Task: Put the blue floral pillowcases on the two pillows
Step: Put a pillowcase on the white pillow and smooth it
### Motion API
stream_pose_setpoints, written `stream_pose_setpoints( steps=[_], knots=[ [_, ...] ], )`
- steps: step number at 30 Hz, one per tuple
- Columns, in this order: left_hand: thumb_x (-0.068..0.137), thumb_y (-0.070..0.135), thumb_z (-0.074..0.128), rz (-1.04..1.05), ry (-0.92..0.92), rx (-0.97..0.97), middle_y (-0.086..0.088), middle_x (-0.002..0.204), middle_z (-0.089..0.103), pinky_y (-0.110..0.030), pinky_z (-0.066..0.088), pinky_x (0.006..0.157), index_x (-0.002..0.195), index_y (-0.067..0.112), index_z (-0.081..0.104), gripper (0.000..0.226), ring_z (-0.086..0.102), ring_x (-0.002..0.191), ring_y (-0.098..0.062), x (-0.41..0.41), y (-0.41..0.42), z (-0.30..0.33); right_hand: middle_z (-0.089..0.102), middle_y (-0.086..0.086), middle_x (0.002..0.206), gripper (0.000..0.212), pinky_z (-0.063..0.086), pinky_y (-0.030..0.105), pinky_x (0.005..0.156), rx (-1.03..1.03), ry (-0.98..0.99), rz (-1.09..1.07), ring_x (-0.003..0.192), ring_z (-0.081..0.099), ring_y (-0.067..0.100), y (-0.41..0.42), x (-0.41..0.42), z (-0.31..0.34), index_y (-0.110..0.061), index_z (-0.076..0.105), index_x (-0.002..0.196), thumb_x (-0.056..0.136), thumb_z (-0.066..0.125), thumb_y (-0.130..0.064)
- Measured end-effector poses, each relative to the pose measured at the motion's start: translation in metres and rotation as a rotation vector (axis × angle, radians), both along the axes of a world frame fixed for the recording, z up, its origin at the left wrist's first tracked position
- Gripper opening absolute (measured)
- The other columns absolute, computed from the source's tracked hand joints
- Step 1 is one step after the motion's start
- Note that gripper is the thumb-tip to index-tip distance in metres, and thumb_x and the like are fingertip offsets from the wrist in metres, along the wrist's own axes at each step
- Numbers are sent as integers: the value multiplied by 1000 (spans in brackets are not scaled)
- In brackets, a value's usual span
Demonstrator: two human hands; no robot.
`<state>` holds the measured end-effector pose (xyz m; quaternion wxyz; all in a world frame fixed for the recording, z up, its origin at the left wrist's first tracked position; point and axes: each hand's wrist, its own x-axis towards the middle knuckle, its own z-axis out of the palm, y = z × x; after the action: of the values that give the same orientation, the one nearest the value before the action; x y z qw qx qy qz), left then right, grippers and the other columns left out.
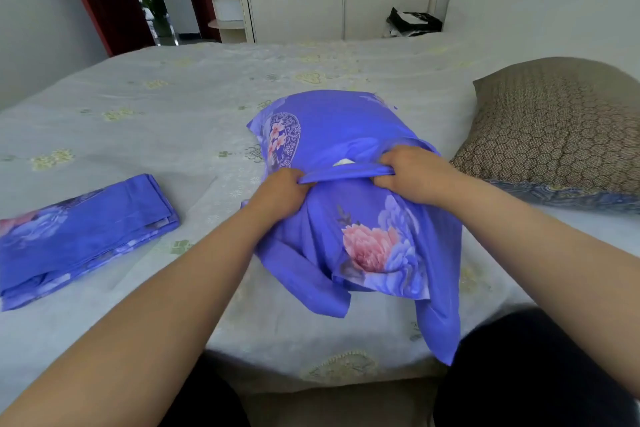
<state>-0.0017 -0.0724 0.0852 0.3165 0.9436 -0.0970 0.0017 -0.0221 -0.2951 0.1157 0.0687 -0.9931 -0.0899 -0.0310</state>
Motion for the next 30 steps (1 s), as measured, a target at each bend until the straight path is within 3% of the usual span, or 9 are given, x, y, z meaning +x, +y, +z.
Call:
stream_pose_setpoints(
  steps=[4, 6, 10, 13, 16, 22, 25, 27, 30],
  knots=[
    [83, 49, 64, 7, 118, 6, -12, 90, 66, -34, 46, 79, 85, 0, 65, 48, 61, 87, -26, 9, 12, 24, 57, 2, 87, 36, 34, 29, 68, 140, -12, -84, 93, 56, 28, -10, -7, 4, -20, 54, 78, 89, 50, -55],
    [79, 56, 65, 46, 19, 85, -10, 74, 58, -34, 43, 70, 72, 4, 58, 53, 57, 75, -26, 11, 19, 30, 57, 3, 84, 44, 35, 31, 66, 170, 17, -172, 91, 57, 29, -13, -10, 3, -19, 55, 80, 85, 49, -63],
    [84, 50, 62, -2, -243, 141, -3, 112, 57, -31, 39, 93, 86, 11, 67, 39, 51, 110, -24, 10, 32, 16, 56, 8, 109, 59, 41, 39, 79, -82, -497, -136, 103, 53, 31, -14, -19, -14, -18, 69, 91, 77, 46, -71],
    [89, 42, 58, 16, 34, -191, -6, 92, 67, -28, 45, 77, 83, 11, 66, 33, 62, 91, -24, 7, 33, 2, 55, 10, 104, 42, 41, 35, 83, 311, -279, -130, 101, 52, 28, -14, -13, -16, -16, 62, 71, 75, 66, -58],
    [93, 40, 51, 174, -66, -246, -6, 66, 55, -32, 37, 64, 63, 10, 50, 43, 51, 71, -27, 5, 25, -6, 40, 4, 59, 42, 30, 26, 49, 689, 86, -194, 55, 40, 18, -6, -6, -12, -16, 46, 63, 77, 72, -45],
    [91, 30, 54, 350, -490, -588, 3, 52, 34, -29, 27, 51, 55, 20, 34, 42, 31, 49, -9, -9, 19, 3, 30, -4, 56, 41, 28, 23, 52, 1113, -459, -90, 51, 29, 2, 40, 2, 2, -19, 35, 59, 79, 69, -8],
    [82, 31, 52, 307, -754, -695, 4, 49, 25, -27, 24, 50, 54, 24, 27, 39, 24, 49, -8, -10, 41, 20, 28, -6, 54, 33, 29, 16, 52, 1044, -834, 89, 54, 29, 6, 63, -1, 6, -22, 33, 60, 76, 59, -9],
    [81, 39, 48, 291, -838, -539, 1, 48, 26, -30, 24, 51, 54, 22, 30, 36, 27, 50, -13, -4, 62, 19, 39, 1, 53, 21, 36, 29, 51, 848, -931, 170, 53, 34, 14, 70, 3, 1, -12, 42, 62, 76, 57, -18],
    [78, 65, 46, 278, -478, -141, -10, 53, 48, -35, 38, 54, 62, 6, 49, 61, 47, 57, -29, 8, 98, -3, 50, 10, 58, 39, 36, 33, 51, 422, -609, 117, 58, 48, 29, 63, 20, -23, -13, 45, 65, 80, 64, -43]
  ],
)
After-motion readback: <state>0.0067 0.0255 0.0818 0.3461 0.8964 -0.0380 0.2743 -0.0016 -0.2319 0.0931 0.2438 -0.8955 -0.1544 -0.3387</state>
